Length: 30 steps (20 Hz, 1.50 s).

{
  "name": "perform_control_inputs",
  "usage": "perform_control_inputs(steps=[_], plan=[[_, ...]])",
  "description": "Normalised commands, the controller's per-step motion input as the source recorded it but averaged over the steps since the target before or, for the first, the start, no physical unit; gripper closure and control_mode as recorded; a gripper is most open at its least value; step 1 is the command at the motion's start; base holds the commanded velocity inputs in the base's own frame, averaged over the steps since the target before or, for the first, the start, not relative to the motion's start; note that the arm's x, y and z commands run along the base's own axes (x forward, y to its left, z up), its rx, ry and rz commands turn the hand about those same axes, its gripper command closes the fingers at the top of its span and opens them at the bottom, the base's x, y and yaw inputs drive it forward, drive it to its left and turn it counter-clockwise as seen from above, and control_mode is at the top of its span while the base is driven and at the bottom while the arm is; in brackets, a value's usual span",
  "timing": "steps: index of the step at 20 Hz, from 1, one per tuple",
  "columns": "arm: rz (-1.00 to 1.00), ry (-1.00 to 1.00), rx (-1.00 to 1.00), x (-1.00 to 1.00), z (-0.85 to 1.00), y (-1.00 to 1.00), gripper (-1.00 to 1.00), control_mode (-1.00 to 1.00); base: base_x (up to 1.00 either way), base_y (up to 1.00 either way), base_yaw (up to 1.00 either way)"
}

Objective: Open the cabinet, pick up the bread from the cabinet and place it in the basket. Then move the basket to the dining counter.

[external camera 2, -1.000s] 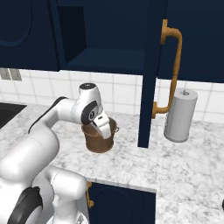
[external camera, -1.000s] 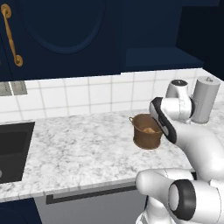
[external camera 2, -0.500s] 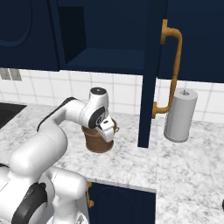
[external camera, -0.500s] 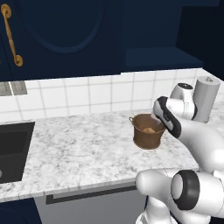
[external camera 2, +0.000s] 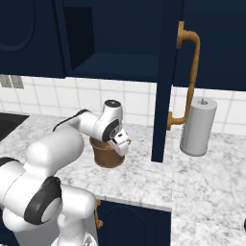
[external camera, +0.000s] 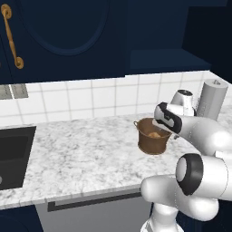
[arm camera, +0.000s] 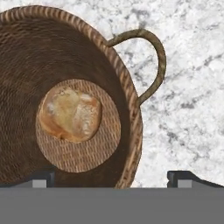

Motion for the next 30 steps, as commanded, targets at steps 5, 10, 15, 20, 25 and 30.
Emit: perform_control_inputs(steps=[5, 10, 15, 20, 25, 30], plan=[[0.03, 0.00, 0.00, 0.08, -0.35, 0.00, -1.00, -1.00, 0.00, 0.00, 0.00], [0.00, 0.00, 0.02, 0.00, -0.39, 0.05, -1.00, -1.00, 0.00, 0.00, 0.00], [0.00, 0.00, 0.01, 0.00, -0.50, 0.37, 1.00, -1.00, 0.00, 0.00, 0.00], [0.02, 0.00, -0.07, -0.21, -0.33, 0.42, 1.00, -1.00, 0.00, 0.00, 0.00], [0.00, -0.01, -0.02, -0.19, 0.08, 0.29, 1.00, -1.00, 0.00, 0.00, 0.00], [-0.02, 0.00, 0.10, -0.04, 0.29, 0.22, 1.00, -1.00, 0.00, 0.00, 0.00]])
